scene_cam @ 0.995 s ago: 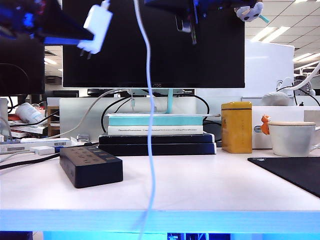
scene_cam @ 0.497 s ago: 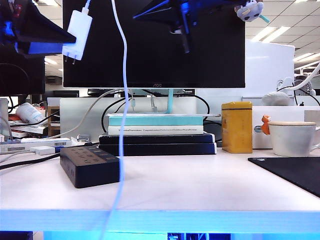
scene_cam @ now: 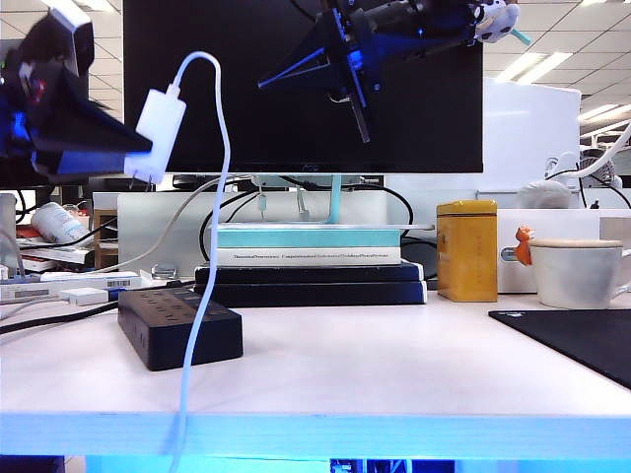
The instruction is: Plug the white charger into the left socket.
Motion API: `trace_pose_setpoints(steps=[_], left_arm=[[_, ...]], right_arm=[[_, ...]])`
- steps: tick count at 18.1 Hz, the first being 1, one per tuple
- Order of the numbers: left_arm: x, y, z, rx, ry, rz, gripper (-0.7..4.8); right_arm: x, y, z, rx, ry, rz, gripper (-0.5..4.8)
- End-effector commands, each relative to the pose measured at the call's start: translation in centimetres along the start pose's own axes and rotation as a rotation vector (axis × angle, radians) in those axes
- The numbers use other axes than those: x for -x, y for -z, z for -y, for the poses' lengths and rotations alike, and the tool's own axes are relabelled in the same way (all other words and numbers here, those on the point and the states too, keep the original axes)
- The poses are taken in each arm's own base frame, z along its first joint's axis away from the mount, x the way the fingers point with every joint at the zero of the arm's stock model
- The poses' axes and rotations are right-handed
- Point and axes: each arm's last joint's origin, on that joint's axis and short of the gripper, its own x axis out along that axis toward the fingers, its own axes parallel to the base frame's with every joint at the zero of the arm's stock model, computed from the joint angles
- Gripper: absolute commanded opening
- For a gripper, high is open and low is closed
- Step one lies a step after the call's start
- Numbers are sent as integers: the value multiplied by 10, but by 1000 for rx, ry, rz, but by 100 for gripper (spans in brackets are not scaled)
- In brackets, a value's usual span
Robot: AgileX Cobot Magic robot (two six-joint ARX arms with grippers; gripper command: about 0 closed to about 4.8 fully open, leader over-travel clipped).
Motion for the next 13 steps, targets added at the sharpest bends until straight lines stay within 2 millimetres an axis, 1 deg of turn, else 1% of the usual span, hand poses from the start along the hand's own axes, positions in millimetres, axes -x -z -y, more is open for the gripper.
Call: trace_pose_setpoints(steps=[1,2,3,9,13], left_arm=[[-3,1,-5,-42,62,43,210],[-4,0,-5,-48,73,49,209],[-4,-1,-5,-67,126,75,209],[-4,-3,-5,-30,128,79,209],[-4,-3,-5,-34,145,86,209]], right_arm=[[0,-1,-2,157,13,18,-2],[0,0,-2,168,20,19,-2],[0,0,-1,182,32,17,-2],[0,2,1,203,37,5,-2],[0,3,-1,335,-6,-27,-1]])
